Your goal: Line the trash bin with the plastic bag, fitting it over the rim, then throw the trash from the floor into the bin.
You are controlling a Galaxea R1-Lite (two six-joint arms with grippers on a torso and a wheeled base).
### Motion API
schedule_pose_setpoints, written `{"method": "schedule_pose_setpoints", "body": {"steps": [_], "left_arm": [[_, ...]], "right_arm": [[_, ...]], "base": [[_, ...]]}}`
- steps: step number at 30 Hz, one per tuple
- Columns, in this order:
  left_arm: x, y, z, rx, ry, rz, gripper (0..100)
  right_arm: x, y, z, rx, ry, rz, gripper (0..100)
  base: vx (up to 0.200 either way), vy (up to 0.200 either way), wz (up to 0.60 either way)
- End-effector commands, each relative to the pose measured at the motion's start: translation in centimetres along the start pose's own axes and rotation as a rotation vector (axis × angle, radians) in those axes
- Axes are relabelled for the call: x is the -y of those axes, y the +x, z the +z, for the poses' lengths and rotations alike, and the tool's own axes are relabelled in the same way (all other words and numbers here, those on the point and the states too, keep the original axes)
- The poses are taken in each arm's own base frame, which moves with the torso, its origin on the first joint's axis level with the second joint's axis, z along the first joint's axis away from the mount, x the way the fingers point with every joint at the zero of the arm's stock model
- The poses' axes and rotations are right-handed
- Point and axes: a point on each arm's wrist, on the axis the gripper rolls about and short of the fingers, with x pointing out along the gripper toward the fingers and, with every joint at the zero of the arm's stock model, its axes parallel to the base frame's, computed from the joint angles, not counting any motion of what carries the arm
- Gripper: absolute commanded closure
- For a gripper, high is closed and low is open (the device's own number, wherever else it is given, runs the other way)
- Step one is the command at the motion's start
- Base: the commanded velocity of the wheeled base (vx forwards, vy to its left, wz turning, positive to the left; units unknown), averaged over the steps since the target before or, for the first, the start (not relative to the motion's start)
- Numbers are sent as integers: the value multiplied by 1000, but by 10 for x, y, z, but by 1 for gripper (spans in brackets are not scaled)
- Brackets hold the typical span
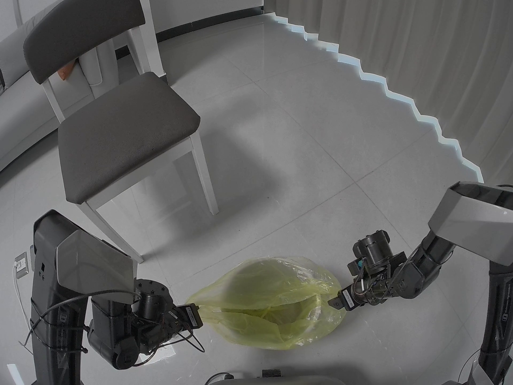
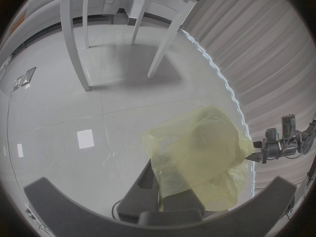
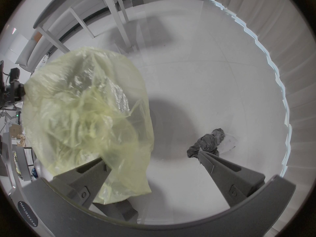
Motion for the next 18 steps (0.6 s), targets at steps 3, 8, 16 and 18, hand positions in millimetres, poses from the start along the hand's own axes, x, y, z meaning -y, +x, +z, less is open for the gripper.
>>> {"method": "schedule_pose_setpoints", "body": {"steps": [3,8,16,18], "left_arm": [[-3,5,-2,-8,-1,6,0],[-2,1,-2,0,1,-1,0],[-10,-29,-10,-33,4,29,0],[-17,-21,-15,-56,3,57,0]], "right_arm": [[2,-53,3,83,-8,3,0],[-6,-84,4,146,-33,19,0],[-29,-99,4,184,-95,60,0],[-35,-97,5,185,-108,67,0]], "base": [[0,0,0],[0,0,0],[0,0,0],[0,0,0]]}}
